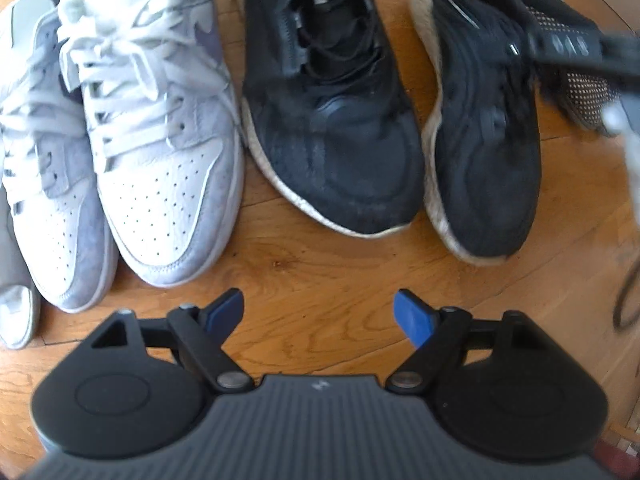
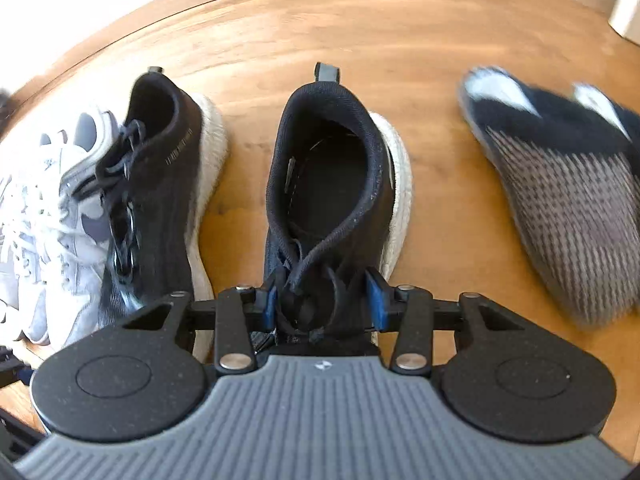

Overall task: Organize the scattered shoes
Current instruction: 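Set the black sneaker beside its pair and open the right tool, then grasp a grey knit slipper by its heel with the left tool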

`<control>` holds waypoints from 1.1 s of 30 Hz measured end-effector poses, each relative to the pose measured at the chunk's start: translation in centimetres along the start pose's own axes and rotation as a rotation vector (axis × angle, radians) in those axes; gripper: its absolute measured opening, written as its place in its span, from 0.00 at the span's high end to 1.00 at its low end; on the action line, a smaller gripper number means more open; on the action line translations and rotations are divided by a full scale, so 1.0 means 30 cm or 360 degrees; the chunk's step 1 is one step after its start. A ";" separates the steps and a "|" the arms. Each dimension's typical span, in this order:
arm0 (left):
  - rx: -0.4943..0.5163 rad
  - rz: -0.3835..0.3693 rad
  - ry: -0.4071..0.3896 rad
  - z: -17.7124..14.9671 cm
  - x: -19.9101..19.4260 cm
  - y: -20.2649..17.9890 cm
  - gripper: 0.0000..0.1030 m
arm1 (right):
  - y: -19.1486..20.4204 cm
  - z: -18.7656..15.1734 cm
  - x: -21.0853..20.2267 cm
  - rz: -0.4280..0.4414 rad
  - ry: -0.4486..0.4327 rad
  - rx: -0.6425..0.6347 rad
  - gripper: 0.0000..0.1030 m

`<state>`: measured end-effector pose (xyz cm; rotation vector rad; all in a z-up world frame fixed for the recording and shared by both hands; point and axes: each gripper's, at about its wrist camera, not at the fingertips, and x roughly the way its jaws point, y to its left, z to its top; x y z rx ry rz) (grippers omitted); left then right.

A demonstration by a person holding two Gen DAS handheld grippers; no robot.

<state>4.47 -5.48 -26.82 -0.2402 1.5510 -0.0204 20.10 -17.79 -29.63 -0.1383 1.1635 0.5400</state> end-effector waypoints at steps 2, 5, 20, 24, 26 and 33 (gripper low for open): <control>-0.0013 0.0001 -0.0003 -0.001 0.002 0.007 0.21 | 0.010 0.036 0.026 0.0021 -0.0013 -0.0031 0.61; -0.0037 0.0001 -0.0020 -0.006 -0.002 0.022 0.21 | 0.050 0.096 0.059 0.0049 -0.0038 -0.0084 0.61; -0.0064 0.0048 -0.0081 0.043 -0.020 0.019 0.21 | 0.095 0.139 0.075 0.0109 -0.0062 -0.0078 0.60; -0.0006 0.0042 -0.0105 0.055 -0.043 -0.009 0.21 | 0.037 0.140 0.080 0.0204 -0.0064 0.0016 0.32; 0.0021 0.0036 -0.0109 0.061 -0.055 -0.023 0.21 | 0.014 0.135 0.045 0.0199 -0.0093 0.0007 0.33; 0.0207 0.0012 -0.0222 0.127 -0.120 -0.152 0.21 | -0.289 -0.031 -0.342 0.0060 -0.0355 0.0303 0.16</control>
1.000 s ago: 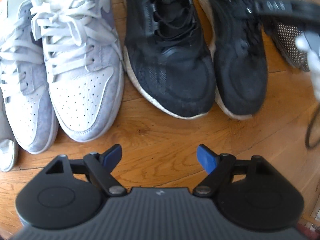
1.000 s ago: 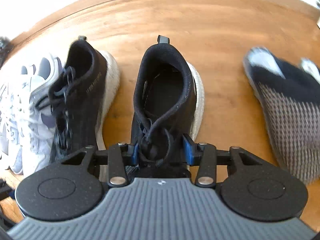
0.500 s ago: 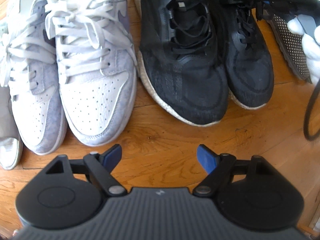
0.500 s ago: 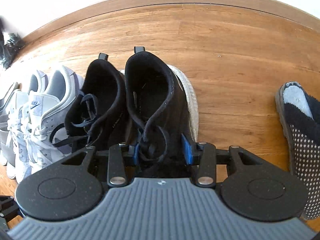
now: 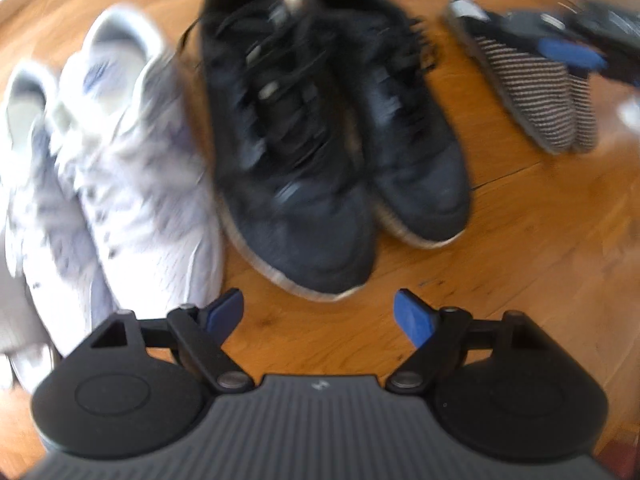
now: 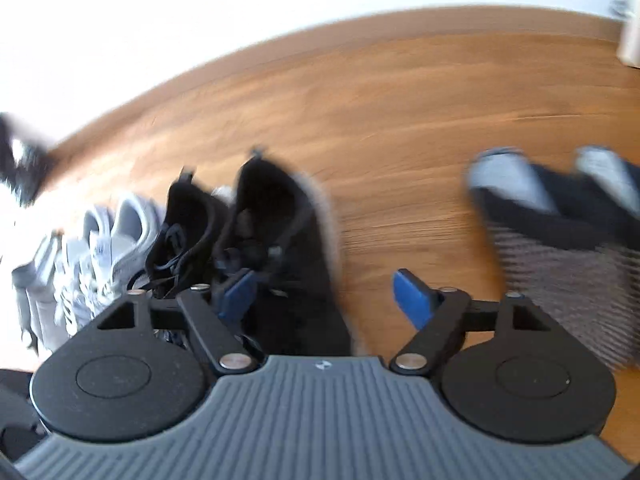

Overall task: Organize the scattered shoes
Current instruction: 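Grasp a grey knit slipper by its heel with the left tool, then place the slipper in the row with the left tool while the right tool grasps the other slipper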

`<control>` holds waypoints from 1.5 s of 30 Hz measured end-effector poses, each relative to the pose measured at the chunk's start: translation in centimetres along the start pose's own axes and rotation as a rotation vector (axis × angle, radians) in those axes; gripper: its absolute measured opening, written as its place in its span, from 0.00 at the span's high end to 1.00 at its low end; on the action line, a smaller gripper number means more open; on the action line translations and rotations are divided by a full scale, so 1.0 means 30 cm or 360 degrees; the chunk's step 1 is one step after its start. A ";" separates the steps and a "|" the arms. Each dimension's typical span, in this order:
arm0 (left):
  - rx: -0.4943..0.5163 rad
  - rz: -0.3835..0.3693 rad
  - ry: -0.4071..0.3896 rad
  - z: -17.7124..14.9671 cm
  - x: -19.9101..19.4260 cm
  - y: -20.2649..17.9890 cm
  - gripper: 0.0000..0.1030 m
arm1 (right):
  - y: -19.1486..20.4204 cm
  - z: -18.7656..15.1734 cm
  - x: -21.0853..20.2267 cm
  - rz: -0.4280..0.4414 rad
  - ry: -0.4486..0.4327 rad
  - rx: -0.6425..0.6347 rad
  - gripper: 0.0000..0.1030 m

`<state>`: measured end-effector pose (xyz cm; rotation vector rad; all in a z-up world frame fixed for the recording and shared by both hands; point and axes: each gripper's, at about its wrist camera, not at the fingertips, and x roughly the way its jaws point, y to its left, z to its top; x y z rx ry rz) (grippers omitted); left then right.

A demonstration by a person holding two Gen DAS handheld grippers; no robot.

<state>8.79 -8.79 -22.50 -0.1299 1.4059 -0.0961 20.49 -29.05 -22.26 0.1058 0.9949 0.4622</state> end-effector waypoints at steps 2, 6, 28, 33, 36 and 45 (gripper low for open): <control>0.0058 -0.0031 -0.0049 0.047 0.000 -0.065 0.14 | -0.094 -0.035 -0.087 -0.0080 -0.0051 0.0103 0.14; 0.0110 -0.0179 -0.0108 0.127 0.016 -0.210 0.10 | -0.295 -0.153 -0.249 -0.0309 -0.0154 0.0366 0.13; -0.0486 -0.0522 -0.0311 0.532 0.253 -0.590 0.10 | -0.672 -0.338 -0.351 -0.0512 -0.0258 0.0800 0.12; -0.0541 -0.0567 -0.0271 0.568 0.319 -0.635 0.10 | -0.705 -0.344 -0.327 -0.0513 -0.0215 0.0795 0.12; -0.0607 -0.0563 -0.0304 0.579 0.347 -0.635 0.12 | -0.717 -0.349 -0.332 -0.0523 -0.0209 0.0796 0.12; -0.1005 -0.0476 -0.0554 0.503 0.289 -0.447 0.81 | -0.768 -0.395 -0.309 -0.0492 -0.0155 0.0903 0.12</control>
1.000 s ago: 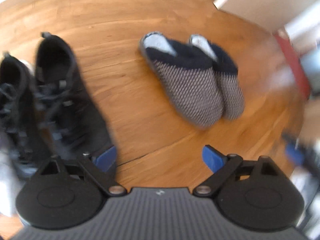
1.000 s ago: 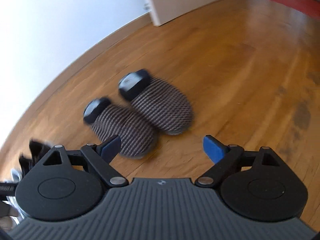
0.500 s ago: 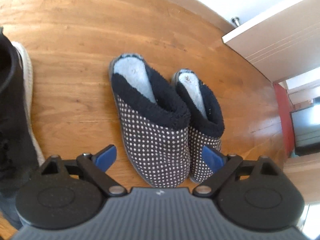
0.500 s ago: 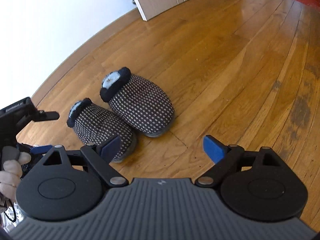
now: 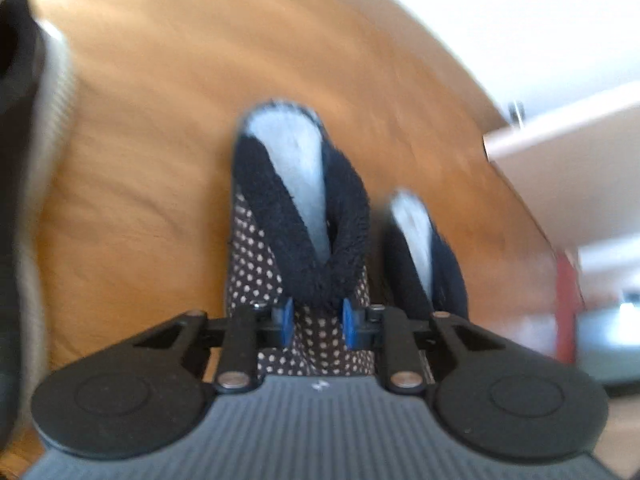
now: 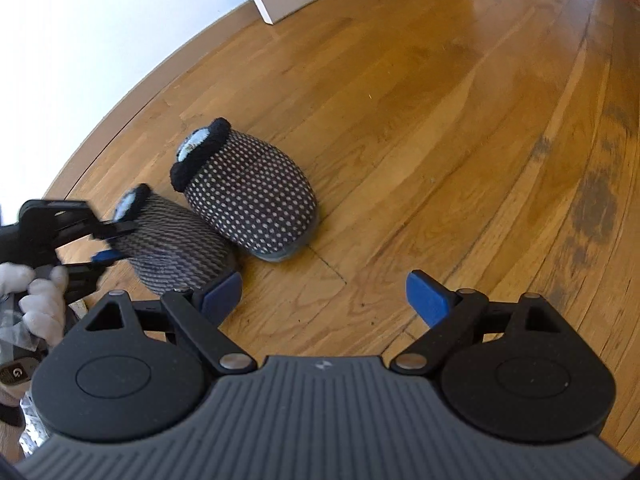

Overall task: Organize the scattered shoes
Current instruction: 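Place the slipper in the row with the left tool while the right tool grasps the other slipper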

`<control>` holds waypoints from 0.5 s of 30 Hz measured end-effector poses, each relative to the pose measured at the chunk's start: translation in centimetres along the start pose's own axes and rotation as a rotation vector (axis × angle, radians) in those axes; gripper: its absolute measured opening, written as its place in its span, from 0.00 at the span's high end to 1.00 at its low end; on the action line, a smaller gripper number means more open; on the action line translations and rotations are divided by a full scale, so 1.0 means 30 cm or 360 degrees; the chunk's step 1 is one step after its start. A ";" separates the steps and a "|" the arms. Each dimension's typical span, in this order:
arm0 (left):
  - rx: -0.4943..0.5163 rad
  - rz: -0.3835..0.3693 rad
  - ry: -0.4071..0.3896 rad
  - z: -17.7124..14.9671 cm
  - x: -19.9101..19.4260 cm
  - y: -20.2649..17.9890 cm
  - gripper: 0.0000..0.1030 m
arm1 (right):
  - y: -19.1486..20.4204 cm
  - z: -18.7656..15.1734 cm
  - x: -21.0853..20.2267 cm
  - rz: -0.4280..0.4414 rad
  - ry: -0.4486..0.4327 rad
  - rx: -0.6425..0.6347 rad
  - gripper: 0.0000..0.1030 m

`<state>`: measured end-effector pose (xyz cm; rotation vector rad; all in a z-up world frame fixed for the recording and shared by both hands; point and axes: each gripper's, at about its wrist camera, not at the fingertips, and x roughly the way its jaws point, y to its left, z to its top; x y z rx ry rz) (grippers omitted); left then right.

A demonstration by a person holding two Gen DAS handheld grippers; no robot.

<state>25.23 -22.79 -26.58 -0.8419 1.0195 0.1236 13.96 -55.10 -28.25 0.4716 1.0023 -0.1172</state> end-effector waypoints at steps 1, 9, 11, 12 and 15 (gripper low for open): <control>-0.0052 0.0030 -0.0037 0.013 -0.025 0.026 0.81 | 0.002 -0.002 0.006 0.0007 0.0013 0.0005 0.12; -0.0202 0.0110 0.0004 0.050 -0.177 0.157 0.56 | 0.148 -0.010 0.071 0.0156 0.0088 -0.0162 0.12; -0.0171 0.0013 0.0049 0.060 -0.225 0.156 0.43 | 0.224 -0.003 0.088 0.0251 0.0106 -0.0324 0.11; -0.0152 -0.0026 0.0047 0.069 -0.261 0.158 0.40 | 0.300 0.000 0.099 0.0313 0.0113 -0.0500 0.10; -0.0019 -0.0085 -0.0045 0.109 -0.392 0.169 0.32 | 0.482 -0.018 0.122 0.0420 0.0083 -0.0948 0.09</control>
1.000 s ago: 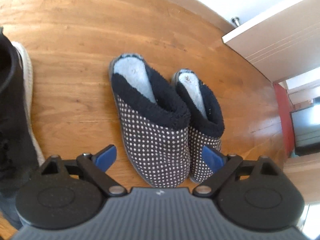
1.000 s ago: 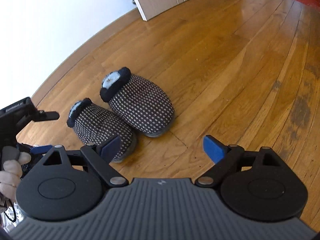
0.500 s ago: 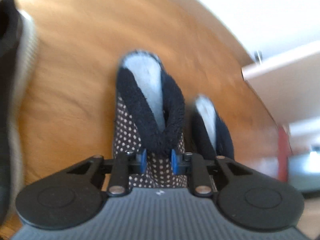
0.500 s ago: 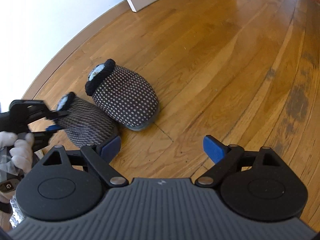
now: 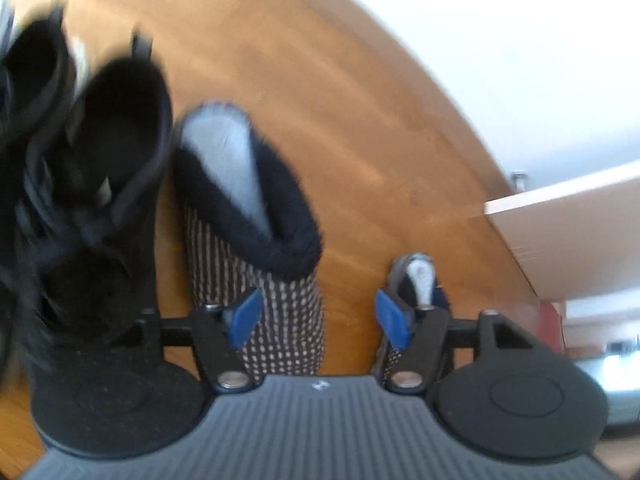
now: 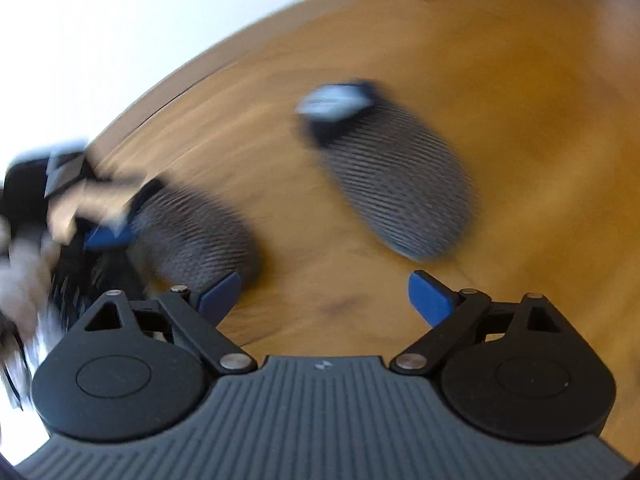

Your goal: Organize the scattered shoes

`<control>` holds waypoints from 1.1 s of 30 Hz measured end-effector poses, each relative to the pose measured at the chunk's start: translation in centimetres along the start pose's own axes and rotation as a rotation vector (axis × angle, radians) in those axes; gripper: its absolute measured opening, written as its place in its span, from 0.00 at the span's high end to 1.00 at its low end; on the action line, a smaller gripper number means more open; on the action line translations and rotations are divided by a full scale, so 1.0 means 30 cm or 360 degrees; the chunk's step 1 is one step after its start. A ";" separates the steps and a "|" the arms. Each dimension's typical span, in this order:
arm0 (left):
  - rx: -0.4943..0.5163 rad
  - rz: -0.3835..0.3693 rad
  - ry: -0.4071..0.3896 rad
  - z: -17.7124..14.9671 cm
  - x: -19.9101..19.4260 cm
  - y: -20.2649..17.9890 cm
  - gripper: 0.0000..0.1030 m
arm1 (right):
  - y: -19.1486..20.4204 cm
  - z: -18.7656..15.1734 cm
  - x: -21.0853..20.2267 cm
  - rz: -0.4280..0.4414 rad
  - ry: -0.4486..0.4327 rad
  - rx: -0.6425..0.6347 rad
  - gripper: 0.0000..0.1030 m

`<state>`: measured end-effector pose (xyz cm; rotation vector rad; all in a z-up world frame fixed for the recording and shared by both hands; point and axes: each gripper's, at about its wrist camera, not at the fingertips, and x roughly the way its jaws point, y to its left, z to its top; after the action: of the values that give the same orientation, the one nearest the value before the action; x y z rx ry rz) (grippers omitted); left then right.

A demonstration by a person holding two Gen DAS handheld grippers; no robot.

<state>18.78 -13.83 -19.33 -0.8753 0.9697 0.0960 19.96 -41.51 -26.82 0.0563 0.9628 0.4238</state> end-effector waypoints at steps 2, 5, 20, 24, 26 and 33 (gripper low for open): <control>0.0087 0.0013 -0.0098 0.041 -0.092 0.024 0.26 | 0.087 0.044 0.050 0.0036 -0.0005 -0.0240 0.09; 0.0152 0.0052 -0.0201 0.092 -0.199 0.079 0.24 | 0.205 0.105 0.155 0.0115 0.0026 -0.0475 0.09; 0.0126 0.0129 -0.0242 0.128 -0.433 0.269 0.21 | 0.411 0.182 0.450 0.0209 0.0359 -0.0610 0.72; 0.0157 0.0152 -0.0193 0.122 -0.381 0.250 0.21 | 0.430 0.118 0.415 0.0139 0.0413 -0.0299 0.73; 0.0187 0.0155 -0.0162 0.111 -0.369 0.238 0.21 | 0.406 0.121 0.401 0.0117 0.0462 -0.0096 0.73; 0.0379 0.0162 -0.0059 0.065 -0.360 0.151 0.20 | 0.296 0.107 0.313 0.0172 0.0336 0.0245 0.29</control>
<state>11.75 -6.29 -13.44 -0.6038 0.9687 0.0812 24.33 -29.39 -30.26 0.2072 1.2036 0.4603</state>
